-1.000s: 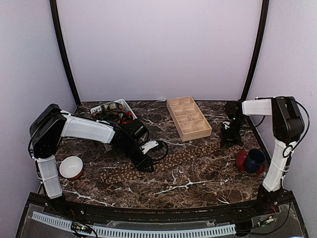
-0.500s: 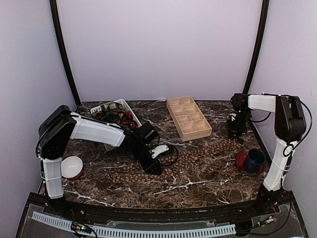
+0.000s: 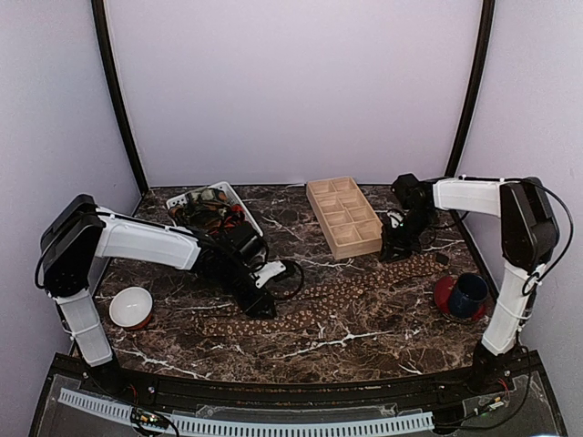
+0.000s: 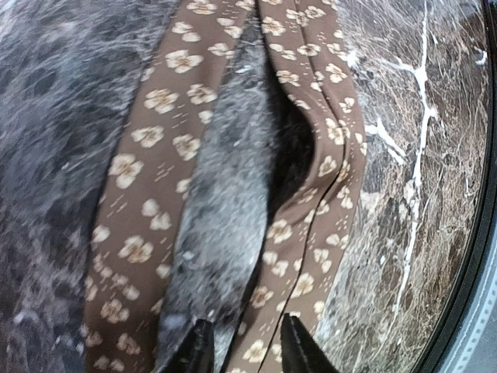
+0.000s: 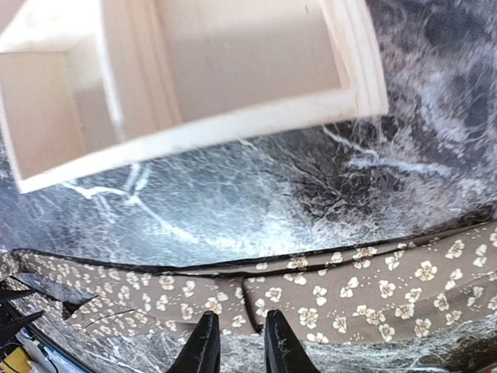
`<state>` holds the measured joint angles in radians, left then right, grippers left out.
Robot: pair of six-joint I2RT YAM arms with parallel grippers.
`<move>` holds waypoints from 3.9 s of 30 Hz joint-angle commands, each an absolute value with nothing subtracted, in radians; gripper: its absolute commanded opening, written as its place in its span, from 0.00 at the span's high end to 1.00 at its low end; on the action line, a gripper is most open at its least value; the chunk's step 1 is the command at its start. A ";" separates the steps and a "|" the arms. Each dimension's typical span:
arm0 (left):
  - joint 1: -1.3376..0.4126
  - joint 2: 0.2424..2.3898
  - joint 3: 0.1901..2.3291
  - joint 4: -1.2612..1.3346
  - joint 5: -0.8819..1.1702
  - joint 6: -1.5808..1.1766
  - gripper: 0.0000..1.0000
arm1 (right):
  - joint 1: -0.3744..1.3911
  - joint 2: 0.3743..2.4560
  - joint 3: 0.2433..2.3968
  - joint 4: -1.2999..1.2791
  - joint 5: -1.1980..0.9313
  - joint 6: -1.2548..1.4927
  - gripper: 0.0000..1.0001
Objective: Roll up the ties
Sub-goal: Flatten out the tie at the center of the board.
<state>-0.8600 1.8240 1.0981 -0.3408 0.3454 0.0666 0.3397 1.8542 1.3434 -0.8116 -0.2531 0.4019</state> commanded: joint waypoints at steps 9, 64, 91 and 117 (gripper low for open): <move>-0.852 1.666 1.031 -0.235 0.295 -0.071 0.53 | 0.433 1.870 1.194 -0.643 -0.322 0.521 0.79; -0.833 1.871 1.187 -0.263 0.265 -0.084 0.51 | 0.159 1.763 1.233 -0.772 -0.320 0.348 0.69; -0.819 1.933 1.285 -0.272 0.304 -0.068 0.57 | -0.042 1.729 1.259 -0.792 -0.253 0.297 0.72; -0.853 2.142 1.494 -0.327 0.333 -0.061 0.56 | 0.280 1.899 1.273 -0.716 -0.241 0.311 0.71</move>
